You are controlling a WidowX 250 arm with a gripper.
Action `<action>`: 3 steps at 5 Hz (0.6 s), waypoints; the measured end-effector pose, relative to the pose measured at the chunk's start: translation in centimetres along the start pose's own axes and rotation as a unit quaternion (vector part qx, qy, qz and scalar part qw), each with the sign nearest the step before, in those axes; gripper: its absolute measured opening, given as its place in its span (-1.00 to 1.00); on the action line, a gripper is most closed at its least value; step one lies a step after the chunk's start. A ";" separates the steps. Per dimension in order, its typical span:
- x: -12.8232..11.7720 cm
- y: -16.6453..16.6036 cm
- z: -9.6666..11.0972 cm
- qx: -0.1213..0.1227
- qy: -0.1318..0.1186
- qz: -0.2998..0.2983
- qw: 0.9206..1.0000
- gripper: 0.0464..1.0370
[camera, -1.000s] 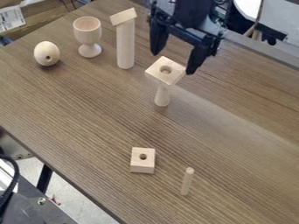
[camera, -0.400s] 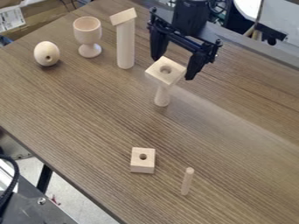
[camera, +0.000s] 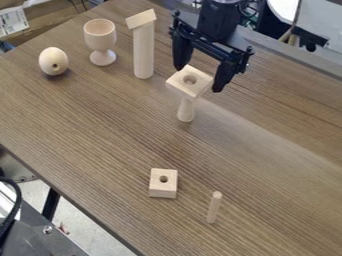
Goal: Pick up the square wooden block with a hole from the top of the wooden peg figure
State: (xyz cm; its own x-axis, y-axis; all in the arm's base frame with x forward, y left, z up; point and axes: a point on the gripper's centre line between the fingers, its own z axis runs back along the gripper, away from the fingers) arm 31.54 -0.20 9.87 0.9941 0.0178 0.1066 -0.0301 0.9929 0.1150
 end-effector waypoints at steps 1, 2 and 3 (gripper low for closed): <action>0.0 0.4 -0.1 0.005 0.001 0.003 1.000 0.92; -0.1 0.7 -0.3 0.006 0.003 0.006 1.000 0.92; -0.1 1.0 -0.3 0.005 0.003 0.008 1.000 0.92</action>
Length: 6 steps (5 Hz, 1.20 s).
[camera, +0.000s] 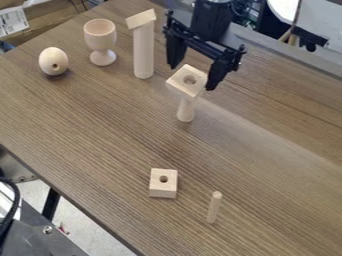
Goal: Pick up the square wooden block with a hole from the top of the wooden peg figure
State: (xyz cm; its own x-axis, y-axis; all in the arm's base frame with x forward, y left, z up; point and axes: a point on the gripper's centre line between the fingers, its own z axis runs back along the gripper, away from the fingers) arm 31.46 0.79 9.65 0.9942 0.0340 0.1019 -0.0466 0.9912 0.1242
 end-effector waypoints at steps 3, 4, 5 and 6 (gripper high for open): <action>-0.1 -0.1 -0.4 -0.002 0.008 0.004 1.000 0.92; -0.2 -0.2 -0.9 -0.002 0.014 0.005 1.000 0.92; -0.3 -0.3 -1.1 -0.003 0.017 0.006 1.000 0.92; -0.2 -0.4 -1.1 -0.006 0.015 0.006 1.000 0.86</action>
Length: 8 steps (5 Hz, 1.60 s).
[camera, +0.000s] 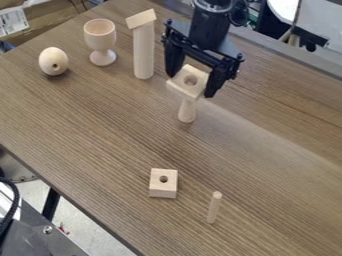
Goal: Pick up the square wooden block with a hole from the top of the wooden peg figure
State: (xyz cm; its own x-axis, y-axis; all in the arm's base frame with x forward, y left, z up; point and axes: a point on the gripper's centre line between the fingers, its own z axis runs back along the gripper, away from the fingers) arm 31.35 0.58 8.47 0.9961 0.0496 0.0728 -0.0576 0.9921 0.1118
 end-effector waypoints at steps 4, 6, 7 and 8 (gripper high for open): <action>-0.4 0.3 0.3 0.013 0.006 0.000 1.000 0.47; 2.1 0.3 4.8 0.047 -0.039 -0.021 0.998 0.47; 4.1 -1.9 6.0 0.026 -0.067 -0.055 0.996 0.47; 6.2 -5.3 3.5 0.001 -0.045 -0.106 0.993 0.47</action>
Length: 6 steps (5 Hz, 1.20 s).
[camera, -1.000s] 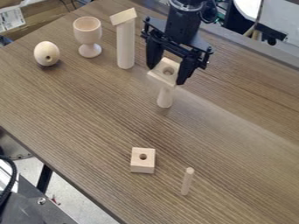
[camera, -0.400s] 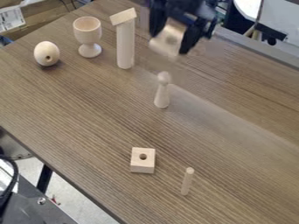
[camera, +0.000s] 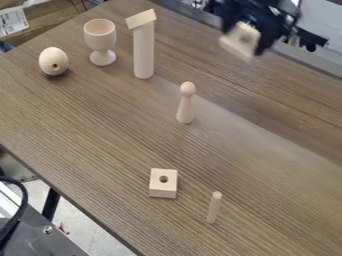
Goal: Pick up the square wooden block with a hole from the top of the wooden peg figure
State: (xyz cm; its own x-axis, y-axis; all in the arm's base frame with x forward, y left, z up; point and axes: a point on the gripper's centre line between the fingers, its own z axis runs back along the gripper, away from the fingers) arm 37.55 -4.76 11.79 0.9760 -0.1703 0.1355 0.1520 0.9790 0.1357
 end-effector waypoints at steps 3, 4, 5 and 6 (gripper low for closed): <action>2.2 -3.9 -8.6 -0.064 0.085 -0.054 0.993 0.60; 2.1 -4.3 -8.6 -0.078 0.085 -0.054 0.992 0.92; 1.9 -3.6 -7.0 -0.071 0.069 -0.051 0.994 0.93; 2.8 -1.8 -1.2 -0.034 -0.021 -0.033 0.999 0.93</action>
